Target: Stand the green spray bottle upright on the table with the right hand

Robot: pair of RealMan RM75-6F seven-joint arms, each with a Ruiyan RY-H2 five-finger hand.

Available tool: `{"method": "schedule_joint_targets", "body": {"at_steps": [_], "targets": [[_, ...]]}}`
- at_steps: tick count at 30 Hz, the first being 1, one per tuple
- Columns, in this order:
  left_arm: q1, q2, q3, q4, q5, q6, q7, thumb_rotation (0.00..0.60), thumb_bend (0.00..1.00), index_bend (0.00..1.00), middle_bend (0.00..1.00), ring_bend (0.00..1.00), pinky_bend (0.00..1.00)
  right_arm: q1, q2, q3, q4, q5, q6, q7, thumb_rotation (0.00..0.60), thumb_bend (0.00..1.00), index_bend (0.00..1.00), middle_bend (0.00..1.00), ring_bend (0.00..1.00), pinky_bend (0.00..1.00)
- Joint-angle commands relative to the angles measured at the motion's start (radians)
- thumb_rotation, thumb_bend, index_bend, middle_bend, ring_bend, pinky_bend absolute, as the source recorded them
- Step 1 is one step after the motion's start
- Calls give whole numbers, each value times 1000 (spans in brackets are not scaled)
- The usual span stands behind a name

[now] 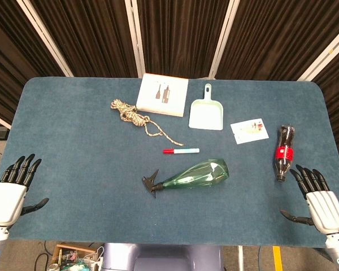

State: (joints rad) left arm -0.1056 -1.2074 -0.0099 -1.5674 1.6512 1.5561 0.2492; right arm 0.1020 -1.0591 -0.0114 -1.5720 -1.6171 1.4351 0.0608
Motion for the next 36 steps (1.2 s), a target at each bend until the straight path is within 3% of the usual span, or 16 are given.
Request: {"method": "schedule_joint_targets", "body": {"at_steps": [1, 8, 14, 25, 36], "targets": [[-5, -2, -2, 2, -7, -11, 3, 600, 56, 0, 0, 0, 174, 6, -7, 2, 1, 3, -8, -11, 600, 187, 0, 0, 0, 0], [-30, -14, -14, 15, -31, -58, 7, 600, 56, 0, 0, 0, 174, 11, -28, 3, 2, -4, -9, -52, 600, 186, 0, 0, 0, 0], [-71, -35, -47, 57, -53, -96, -13, 600, 56, 0, 0, 0, 174, 66, -113, 36, 30, -60, -10, -95, 600, 187, 0, 0, 0, 0], [-143, -98, -90, 133, -67, -146, -9, 600, 56, 0, 0, 0, 174, 186, -233, 81, -63, -54, -169, -432, 600, 186, 0, 0, 0, 0], [-190, -115, -116, 162, -132, -223, -3, 600, 56, 0, 0, 0, 174, 207, -362, 53, -114, 8, -259, -727, 600, 186, 0, 0, 0, 0]]}}
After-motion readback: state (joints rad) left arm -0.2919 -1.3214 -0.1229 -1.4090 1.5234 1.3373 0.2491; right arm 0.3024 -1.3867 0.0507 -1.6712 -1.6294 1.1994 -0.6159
